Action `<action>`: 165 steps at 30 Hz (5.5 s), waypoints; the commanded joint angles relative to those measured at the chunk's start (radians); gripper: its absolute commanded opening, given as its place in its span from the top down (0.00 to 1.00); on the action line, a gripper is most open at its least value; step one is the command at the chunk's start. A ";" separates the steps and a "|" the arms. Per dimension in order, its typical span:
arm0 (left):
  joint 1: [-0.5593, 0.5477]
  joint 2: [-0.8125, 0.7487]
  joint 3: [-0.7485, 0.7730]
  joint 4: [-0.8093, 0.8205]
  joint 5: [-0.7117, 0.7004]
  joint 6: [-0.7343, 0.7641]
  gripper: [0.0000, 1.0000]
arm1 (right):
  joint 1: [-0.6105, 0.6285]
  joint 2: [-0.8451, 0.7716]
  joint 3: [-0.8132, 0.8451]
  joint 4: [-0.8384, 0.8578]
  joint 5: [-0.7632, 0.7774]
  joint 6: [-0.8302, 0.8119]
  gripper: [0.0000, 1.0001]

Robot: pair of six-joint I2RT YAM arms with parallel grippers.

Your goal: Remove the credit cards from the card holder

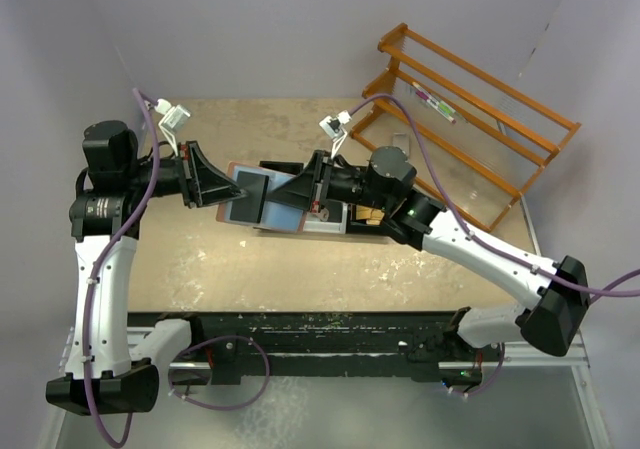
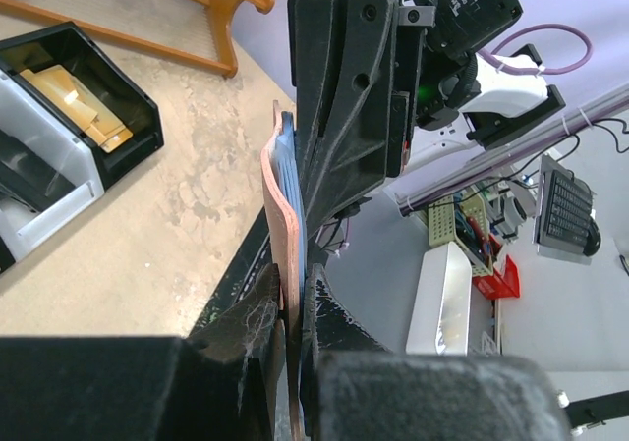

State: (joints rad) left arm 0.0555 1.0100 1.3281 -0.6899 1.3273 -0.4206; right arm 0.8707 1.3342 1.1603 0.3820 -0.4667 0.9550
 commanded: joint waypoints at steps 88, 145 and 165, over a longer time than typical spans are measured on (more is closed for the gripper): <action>-0.008 -0.017 -0.001 0.121 0.246 -0.085 0.92 | -0.029 0.042 -0.003 0.275 -0.138 0.083 0.60; -0.006 0.022 0.141 -0.278 0.067 0.416 0.98 | -0.379 0.329 0.054 -0.392 0.217 -0.303 1.00; -0.006 -0.011 0.122 -0.124 0.128 0.244 0.98 | -0.300 0.379 0.089 -0.465 0.398 -0.339 0.70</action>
State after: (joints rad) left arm 0.0517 1.0199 1.4322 -0.8986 1.4063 -0.1223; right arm 0.5552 1.8030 1.2114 -0.0475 -0.1349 0.6422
